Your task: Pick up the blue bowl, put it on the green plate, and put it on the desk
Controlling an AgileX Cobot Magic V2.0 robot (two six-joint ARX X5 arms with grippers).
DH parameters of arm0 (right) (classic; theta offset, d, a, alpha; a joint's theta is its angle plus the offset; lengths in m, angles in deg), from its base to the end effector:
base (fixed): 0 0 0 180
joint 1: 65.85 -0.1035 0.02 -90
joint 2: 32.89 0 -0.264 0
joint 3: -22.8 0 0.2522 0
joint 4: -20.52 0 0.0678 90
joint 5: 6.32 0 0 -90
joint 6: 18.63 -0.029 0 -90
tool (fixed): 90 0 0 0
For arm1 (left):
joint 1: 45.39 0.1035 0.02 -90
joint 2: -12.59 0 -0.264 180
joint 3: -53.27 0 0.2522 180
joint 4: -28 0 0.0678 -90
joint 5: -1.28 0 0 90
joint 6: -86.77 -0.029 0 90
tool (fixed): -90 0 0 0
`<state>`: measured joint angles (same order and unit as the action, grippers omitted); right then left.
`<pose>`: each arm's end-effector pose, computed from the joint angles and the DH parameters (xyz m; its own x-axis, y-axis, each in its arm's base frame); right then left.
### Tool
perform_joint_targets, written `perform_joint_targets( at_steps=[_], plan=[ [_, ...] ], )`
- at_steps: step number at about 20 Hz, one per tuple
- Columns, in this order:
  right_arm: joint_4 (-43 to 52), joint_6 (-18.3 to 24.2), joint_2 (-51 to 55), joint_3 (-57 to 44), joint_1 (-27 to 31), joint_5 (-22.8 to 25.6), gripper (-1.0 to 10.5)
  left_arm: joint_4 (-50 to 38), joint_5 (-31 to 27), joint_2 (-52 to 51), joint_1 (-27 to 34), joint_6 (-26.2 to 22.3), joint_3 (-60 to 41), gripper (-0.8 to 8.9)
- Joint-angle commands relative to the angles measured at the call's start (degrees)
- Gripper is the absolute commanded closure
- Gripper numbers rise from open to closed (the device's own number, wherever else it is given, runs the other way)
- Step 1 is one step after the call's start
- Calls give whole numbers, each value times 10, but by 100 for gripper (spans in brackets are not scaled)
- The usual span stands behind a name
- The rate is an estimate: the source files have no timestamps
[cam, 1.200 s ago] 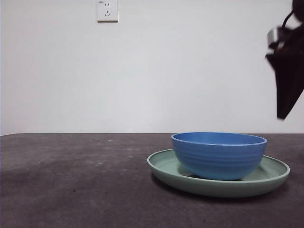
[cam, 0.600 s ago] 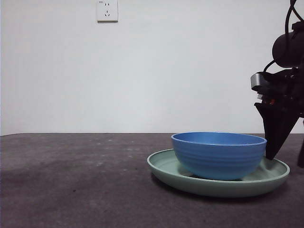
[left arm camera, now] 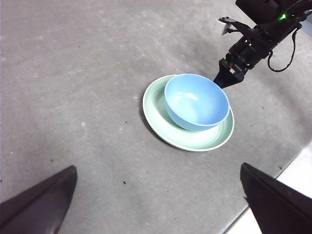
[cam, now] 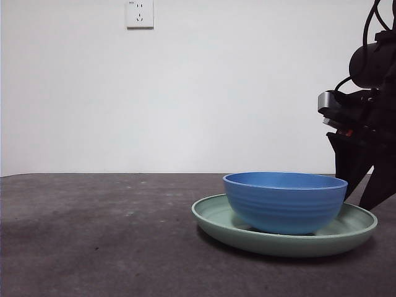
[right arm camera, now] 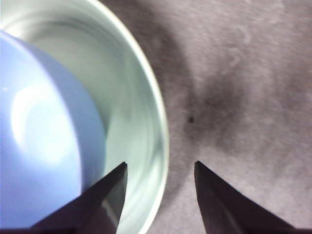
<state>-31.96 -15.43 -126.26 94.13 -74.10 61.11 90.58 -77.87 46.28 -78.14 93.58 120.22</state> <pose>0.2899 0.0533 0.1813 0.1888 0.4152 -0.8899 -0.2868 0.8900 0.3544 0.0771 -0.0561 0.3411 0.6184 -0.6216 -0.4809 0.6158 0.7634 -0.1949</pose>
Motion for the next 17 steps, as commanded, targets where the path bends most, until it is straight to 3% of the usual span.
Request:
perform_joint_targets(
  at_steps=[1, 12, 17],
  plan=[
    [2, 6, -10, 10, -3, -4, 740, -5, 1, 3, -2, 1, 9, 247],
    [10, -1, -36, 10, -2, -27, 796, -5, 1, 2, -2, 2, 9, 247],
    [9, 0, -46, 9, -2, -28, 914, -5, 1, 2, -2, 2, 9, 247]
  ],
)
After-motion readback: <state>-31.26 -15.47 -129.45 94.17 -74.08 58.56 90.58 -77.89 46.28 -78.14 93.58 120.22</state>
